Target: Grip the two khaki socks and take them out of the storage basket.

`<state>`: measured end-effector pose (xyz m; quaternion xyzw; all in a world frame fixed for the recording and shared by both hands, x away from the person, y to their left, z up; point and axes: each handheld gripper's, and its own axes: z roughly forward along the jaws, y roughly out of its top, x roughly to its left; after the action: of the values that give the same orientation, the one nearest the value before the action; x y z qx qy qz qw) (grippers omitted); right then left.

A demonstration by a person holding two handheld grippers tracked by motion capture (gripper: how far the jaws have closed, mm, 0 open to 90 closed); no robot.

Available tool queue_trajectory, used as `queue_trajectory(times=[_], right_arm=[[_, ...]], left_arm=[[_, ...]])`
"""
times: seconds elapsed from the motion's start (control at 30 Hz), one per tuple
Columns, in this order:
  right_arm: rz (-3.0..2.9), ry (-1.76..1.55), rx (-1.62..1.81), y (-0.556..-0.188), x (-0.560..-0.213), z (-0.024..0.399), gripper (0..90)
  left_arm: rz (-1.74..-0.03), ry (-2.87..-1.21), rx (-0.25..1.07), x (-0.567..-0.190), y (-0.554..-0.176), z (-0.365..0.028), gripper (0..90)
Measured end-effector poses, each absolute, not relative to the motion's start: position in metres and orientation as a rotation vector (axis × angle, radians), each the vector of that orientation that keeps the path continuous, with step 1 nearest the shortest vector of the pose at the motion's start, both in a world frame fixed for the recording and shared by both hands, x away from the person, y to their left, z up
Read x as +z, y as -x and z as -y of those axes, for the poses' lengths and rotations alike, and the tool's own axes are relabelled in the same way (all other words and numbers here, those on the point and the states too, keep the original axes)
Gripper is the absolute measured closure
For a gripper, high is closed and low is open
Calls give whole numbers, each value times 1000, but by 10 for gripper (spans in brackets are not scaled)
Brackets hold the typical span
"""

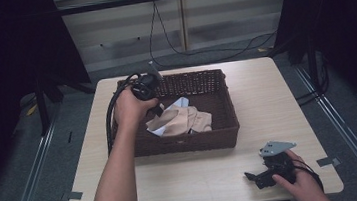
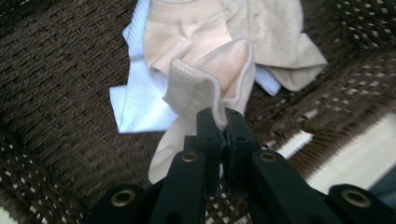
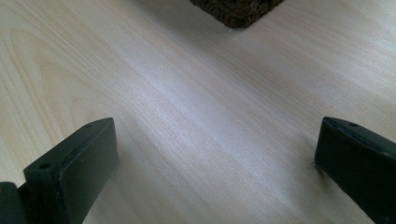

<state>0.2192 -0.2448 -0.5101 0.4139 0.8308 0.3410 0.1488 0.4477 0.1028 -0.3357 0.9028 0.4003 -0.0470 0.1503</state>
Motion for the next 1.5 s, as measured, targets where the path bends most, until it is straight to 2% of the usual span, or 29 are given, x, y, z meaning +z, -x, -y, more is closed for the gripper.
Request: queue_trajectory(times=[0.3,0.97,1.5], right_arm=[[-2388,-1186,977,-219,-510,245,0],[-2388,-1186,978,-219,-510,245,0],[-2388,-1186,977,-219,-510,245,0]], left_arm=[[-1138,-2584,-150,-305,-437,-104,869],[-1089,-2597,-207,-262,-424,-113,871],[-1033,-2617,-252,-247,-413,-114,871]])
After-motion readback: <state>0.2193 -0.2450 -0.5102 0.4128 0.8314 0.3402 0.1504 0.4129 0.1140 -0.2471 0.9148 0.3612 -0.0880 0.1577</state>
